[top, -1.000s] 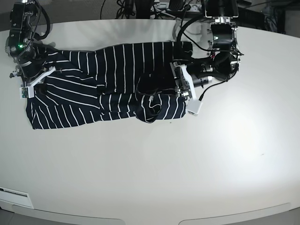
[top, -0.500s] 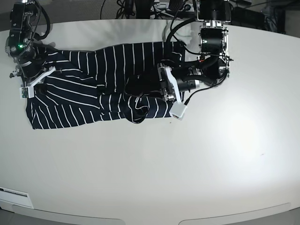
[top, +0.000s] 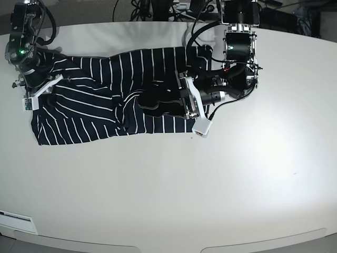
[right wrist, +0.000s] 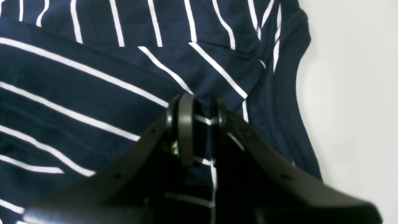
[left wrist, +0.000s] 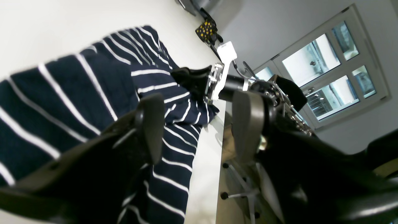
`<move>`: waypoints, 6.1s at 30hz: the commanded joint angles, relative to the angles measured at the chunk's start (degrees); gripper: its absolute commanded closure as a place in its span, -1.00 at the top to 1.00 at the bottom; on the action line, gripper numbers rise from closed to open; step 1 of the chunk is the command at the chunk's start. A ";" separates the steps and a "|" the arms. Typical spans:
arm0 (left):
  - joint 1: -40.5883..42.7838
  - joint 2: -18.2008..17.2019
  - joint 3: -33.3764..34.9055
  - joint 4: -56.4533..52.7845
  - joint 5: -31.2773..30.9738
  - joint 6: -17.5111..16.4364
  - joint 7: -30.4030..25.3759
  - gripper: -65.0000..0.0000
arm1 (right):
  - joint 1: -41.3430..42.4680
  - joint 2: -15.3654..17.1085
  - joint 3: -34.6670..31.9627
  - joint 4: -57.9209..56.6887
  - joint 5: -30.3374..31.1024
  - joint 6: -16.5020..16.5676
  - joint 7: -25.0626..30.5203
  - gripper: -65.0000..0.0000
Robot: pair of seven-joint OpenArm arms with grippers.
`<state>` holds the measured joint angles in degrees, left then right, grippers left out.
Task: Fold the T-shirt properly
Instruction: 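Lift the strip end with the left gripper and fold it toward the right gripper, then press and smooth the folded end with the left gripper, then lift the folded section with the left gripper and fold it over again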
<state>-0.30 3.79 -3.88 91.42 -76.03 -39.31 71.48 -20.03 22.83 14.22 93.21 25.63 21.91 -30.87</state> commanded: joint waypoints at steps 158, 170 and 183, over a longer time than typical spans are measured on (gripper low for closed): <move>10.12 -7.89 2.73 17.20 5.22 -0.69 2.27 -0.92 | -0.94 -0.13 -0.68 -0.68 -0.13 1.70 -8.00 -0.58; 9.92 -7.89 2.71 17.22 1.29 -0.69 0.44 -0.16 | -0.94 -0.11 -0.68 -0.68 -0.11 1.70 -7.98 -0.58; 9.92 -7.89 4.39 12.59 41.70 4.59 -23.06 -1.00 | -0.76 -0.11 -0.66 9.92 -0.15 1.49 -7.76 -0.58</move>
<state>10.11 -4.12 0.49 103.00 -32.86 -34.35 49.60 -21.02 22.04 13.32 102.13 25.17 23.09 -39.16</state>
